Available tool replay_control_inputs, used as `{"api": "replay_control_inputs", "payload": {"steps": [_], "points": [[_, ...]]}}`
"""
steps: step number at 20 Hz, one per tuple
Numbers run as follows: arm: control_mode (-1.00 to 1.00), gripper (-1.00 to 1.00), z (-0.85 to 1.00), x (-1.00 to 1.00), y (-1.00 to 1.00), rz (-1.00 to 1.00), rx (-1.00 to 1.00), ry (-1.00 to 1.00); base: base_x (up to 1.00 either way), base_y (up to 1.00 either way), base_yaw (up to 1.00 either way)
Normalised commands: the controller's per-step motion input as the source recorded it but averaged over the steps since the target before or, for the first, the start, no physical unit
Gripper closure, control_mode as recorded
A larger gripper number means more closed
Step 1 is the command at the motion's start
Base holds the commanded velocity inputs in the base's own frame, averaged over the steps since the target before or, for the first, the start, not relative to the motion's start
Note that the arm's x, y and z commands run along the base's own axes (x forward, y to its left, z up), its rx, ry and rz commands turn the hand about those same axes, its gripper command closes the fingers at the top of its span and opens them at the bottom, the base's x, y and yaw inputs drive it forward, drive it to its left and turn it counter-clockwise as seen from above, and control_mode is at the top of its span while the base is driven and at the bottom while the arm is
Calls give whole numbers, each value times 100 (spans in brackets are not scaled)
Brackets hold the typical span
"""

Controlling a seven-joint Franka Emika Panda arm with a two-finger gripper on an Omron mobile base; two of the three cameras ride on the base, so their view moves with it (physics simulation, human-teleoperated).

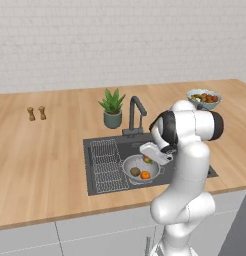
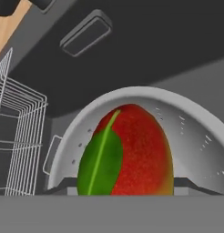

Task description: Put the colander in the sink, put the tangerine, mango, kiwi in the colander, and turn on the sink faucet and pour water over the colander.

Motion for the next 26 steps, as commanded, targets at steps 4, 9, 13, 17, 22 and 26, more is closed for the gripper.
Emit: {"api": "replay_control_inputs", "payload": {"steps": [4, 9, 13, 17, 22, 26], "points": [[-100, -100, -21, -7, 36, 0, -14, -5, 0, 0, 0], [-100, -100, -1, -20, 18, 0, -12, -7, 0, 0, 0], [-100, -100, 21, -13, -4, 0, -4, -4, 0, 0, 0], [-100, -100, 33, 0, -24, 0, 0, -1, 0, 0, 0], [-100, -100, 71, 0, -47, 0, 0, -5, 0, 0, 0], [-100, -100, 100, 0, -57, 1, 13, -10, 0, 0, 0]]}}
